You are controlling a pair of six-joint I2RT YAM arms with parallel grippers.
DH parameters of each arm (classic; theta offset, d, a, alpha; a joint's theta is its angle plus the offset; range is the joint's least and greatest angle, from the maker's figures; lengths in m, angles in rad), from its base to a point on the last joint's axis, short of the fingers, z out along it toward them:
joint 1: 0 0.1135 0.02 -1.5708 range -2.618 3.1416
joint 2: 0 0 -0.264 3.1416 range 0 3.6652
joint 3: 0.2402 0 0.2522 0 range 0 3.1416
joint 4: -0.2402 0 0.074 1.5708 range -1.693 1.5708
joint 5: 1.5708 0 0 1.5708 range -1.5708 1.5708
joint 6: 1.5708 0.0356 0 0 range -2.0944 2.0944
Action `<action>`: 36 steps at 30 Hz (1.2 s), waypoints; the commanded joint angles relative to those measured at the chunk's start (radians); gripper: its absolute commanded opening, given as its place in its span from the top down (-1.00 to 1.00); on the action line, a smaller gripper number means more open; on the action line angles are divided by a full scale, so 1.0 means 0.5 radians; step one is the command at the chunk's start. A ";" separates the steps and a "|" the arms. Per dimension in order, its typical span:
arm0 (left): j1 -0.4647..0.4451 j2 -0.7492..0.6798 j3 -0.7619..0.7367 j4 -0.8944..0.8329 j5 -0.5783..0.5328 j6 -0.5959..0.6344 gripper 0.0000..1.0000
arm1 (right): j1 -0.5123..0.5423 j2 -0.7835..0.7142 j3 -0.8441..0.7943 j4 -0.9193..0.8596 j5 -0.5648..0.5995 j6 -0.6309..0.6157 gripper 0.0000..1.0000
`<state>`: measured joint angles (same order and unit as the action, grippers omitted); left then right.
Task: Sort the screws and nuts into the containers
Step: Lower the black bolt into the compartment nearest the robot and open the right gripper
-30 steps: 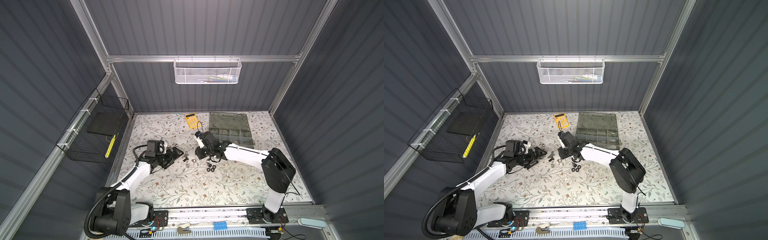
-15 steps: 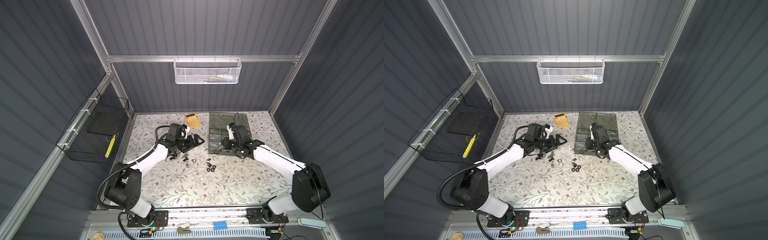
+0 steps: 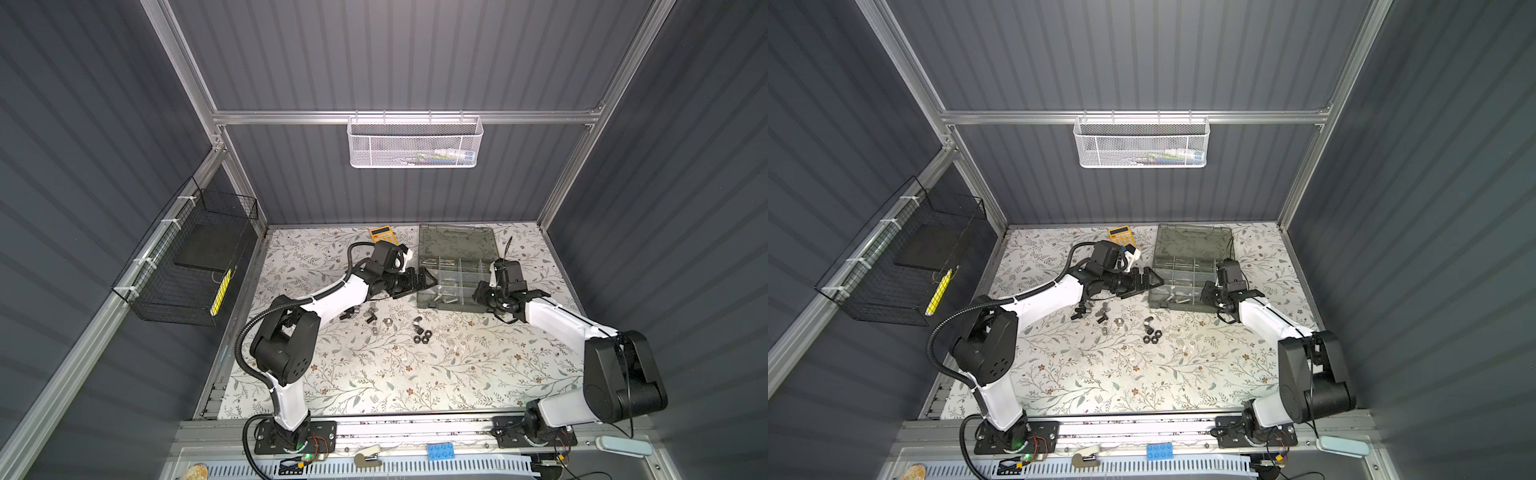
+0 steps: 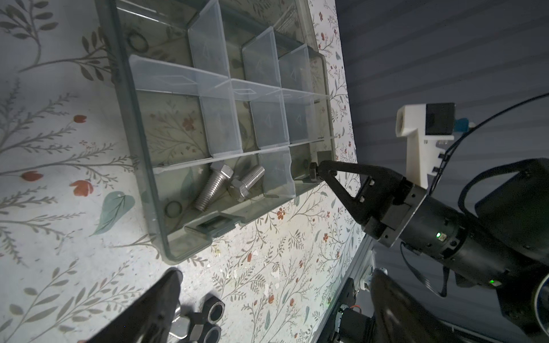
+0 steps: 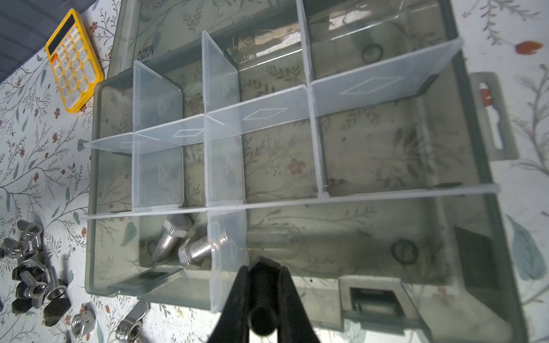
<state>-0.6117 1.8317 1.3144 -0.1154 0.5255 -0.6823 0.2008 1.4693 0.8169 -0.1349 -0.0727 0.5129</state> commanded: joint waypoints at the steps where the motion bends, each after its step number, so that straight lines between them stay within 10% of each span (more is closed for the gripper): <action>1: 0.008 -0.049 -0.030 0.073 0.037 0.143 -1.00 | -0.036 0.046 -0.008 0.085 -0.067 0.048 0.75; 36: -0.002 -0.114 -0.036 0.007 -0.113 0.251 -0.99 | -0.043 0.243 0.022 0.187 -0.232 0.101 0.45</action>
<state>-0.6121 1.8011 1.2808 -0.0902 0.4786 -0.5819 0.1810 1.5993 0.8188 -0.0471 -0.1917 0.5636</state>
